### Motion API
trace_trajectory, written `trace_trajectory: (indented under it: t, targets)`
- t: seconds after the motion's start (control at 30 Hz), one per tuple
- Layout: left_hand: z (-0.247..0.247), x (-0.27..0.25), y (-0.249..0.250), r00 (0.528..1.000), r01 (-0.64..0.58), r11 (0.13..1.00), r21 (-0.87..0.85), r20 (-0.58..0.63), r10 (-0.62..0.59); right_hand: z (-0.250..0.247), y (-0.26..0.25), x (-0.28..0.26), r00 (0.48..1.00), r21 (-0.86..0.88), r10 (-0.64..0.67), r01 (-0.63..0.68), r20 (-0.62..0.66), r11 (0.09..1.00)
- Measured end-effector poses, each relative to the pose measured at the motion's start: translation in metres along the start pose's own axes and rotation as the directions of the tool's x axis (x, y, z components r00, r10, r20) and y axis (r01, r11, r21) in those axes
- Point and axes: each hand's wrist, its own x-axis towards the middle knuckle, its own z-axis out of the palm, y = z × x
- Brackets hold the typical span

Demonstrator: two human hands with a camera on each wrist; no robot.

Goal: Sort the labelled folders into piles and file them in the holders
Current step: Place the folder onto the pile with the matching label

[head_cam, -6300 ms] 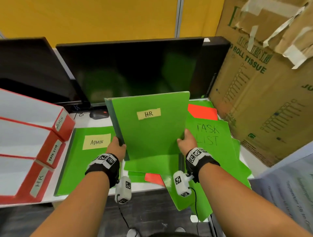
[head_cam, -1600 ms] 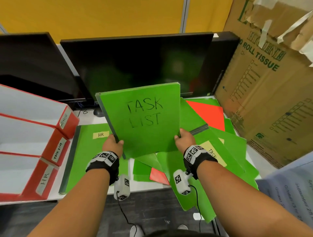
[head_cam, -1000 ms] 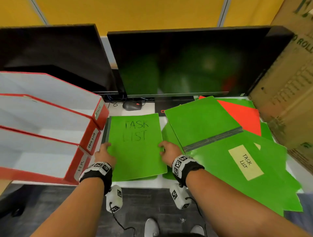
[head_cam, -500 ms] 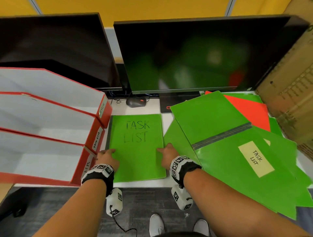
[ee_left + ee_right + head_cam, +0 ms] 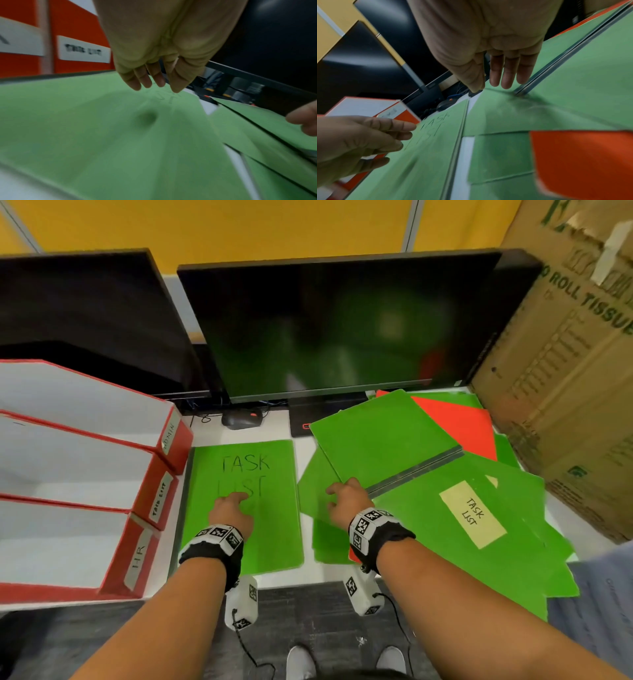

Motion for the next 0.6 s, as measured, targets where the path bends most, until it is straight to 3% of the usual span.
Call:
trace_trajectory:
  t: [0.17, 0.4, 0.5, 0.6]
  targets:
    - [0.028, -0.011, 0.055, 0.988, -0.139, 0.985, -0.104, 0.058, 0.146, -0.029, 0.045, -0.008, 0.995, -0.014, 0.089, -0.089, -0.046, 0.996]
    - [0.072, -0.032, 0.125, 0.963, -0.176, 0.965, -0.194, 0.169, 0.21, -0.058, 0.118, -0.02, 0.958, -0.084, 0.284, -0.287, -0.039, 0.954]
    - [0.088, -0.039, 0.148, 0.955, -0.186, 0.964, -0.189, 0.197, 0.223, -0.067, 0.144, -0.025, 0.934, -0.15, 0.358, -0.353, 0.008, 0.923]
    - [0.101, -0.043, 0.164, 0.955, -0.185, 0.969, -0.167, 0.204, 0.217, -0.069, 0.161, -0.029, 0.929, -0.206, 0.359, -0.335, 0.091, 0.919]
